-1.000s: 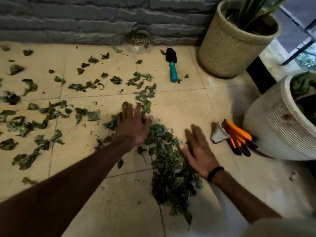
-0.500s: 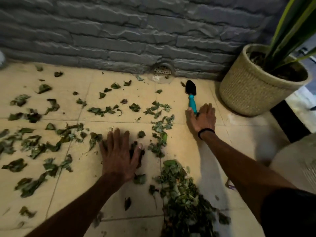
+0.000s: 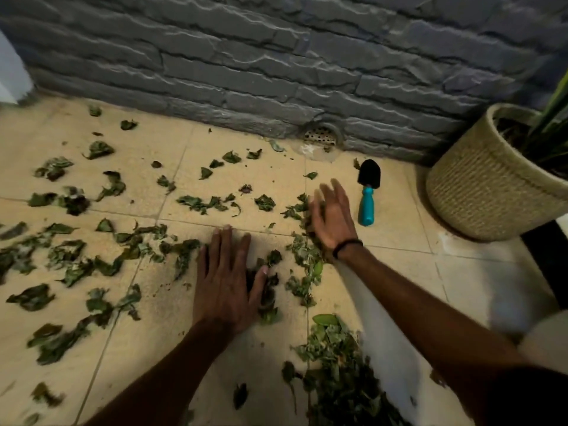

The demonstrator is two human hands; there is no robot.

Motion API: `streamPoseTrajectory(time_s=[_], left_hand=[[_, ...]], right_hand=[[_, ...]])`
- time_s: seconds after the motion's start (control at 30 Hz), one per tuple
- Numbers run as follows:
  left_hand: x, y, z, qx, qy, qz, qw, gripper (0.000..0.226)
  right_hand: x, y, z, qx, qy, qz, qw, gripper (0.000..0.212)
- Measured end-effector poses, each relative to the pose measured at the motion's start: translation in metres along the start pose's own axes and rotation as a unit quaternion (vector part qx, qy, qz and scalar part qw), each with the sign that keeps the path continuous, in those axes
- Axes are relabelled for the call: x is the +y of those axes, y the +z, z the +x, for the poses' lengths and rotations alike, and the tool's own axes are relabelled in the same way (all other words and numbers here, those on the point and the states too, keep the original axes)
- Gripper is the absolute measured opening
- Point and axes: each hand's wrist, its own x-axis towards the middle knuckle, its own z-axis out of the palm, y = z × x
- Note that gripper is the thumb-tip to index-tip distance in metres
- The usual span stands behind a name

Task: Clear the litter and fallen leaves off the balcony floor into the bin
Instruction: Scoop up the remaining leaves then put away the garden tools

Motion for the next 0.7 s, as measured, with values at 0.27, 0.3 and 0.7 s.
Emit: streamPoseTrajectory(time_s=[0.27,0.3,0.7], left_hand=[[0.001,-0.007,0.01,-0.018,-0.024,0.002,1.0,0.074],[0.002,-0.009,0.012,-0.024,-0.029,0.002,0.999,0.075],[0.005,-0.015,0.017,-0.051,-0.038,-0.009,0.998,0.073]], right_hand=[[0.059,-0.037,0.141,0.024,0.178,-0.053,0.982,0.083],[0.057,-0.039,0.148,0.007,0.176,-0.059,0.983,0.085],[0.004,0.016,0.169,0.023,0.036,-0.115,0.992,0.072]])
